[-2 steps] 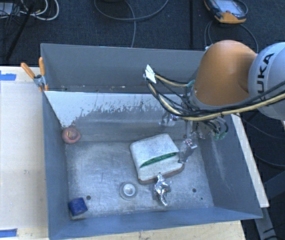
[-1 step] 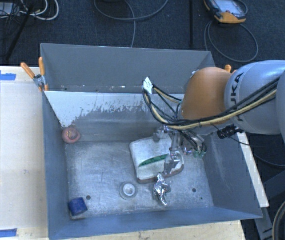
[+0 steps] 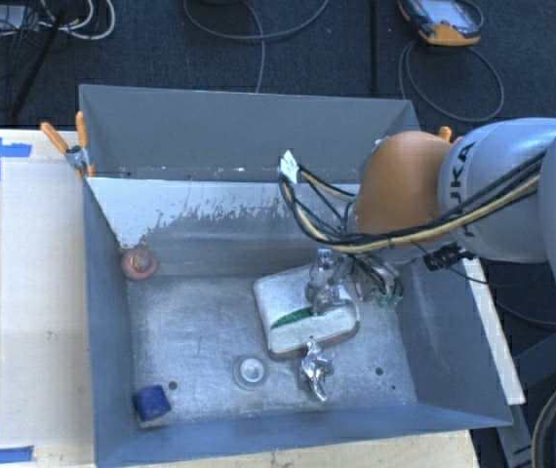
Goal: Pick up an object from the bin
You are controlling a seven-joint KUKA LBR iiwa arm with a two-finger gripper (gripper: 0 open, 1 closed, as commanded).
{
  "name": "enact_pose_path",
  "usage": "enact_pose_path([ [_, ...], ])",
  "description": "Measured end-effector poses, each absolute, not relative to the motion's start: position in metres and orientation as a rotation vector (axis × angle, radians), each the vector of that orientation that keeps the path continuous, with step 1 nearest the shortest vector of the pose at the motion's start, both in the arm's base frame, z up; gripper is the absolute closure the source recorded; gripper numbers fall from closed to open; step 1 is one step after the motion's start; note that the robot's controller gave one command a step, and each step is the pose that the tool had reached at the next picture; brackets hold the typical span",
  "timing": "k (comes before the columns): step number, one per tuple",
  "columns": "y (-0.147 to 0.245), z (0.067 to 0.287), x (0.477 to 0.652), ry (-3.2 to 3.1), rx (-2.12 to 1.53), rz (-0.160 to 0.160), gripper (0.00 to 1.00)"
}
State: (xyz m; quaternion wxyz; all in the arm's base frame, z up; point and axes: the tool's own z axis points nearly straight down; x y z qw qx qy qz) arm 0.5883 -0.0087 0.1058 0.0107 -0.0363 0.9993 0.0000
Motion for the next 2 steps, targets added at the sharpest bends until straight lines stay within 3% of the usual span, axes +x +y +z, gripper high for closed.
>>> enact_pose_path([
  [1,-0.0088,0.1027,0.5835,3.138,-0.117,0.0,0.0],
  [2,-0.0088,0.1057,0.588,3.119,-0.115,0.0,1.0],
])
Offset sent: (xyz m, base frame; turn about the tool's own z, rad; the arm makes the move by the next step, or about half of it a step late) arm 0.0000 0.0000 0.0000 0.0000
